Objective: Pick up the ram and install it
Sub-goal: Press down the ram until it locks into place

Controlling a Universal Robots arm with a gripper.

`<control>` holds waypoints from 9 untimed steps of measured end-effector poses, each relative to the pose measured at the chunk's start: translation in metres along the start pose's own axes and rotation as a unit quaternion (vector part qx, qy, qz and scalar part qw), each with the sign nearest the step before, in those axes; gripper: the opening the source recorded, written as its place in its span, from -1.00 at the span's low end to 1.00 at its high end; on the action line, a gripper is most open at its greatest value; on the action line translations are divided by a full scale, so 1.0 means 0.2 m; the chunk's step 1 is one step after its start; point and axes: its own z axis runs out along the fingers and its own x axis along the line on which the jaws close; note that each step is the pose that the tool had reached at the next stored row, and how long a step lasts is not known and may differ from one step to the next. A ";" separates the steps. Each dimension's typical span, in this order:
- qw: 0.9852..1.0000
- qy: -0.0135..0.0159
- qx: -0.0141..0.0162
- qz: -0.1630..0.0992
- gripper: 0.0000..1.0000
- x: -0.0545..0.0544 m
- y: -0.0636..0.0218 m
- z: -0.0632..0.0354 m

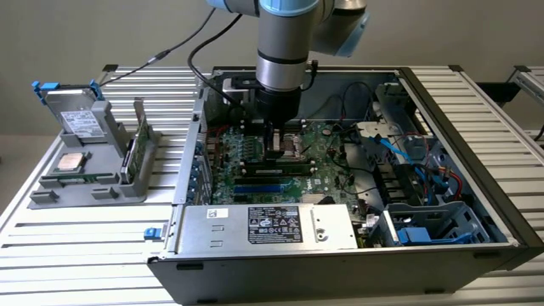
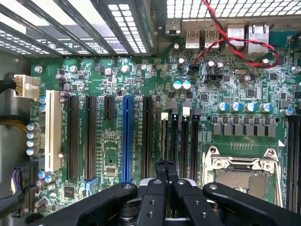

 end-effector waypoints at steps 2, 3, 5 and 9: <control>1.000 0.000 0.000 0.000 -0.80 0.00 0.000 0.001; 1.000 0.000 0.000 0.000 -0.80 0.00 0.000 0.001; 1.000 -0.001 0.001 0.000 -0.80 0.00 0.000 -0.008; 1.000 0.000 0.000 0.000 -0.80 0.00 0.003 -0.046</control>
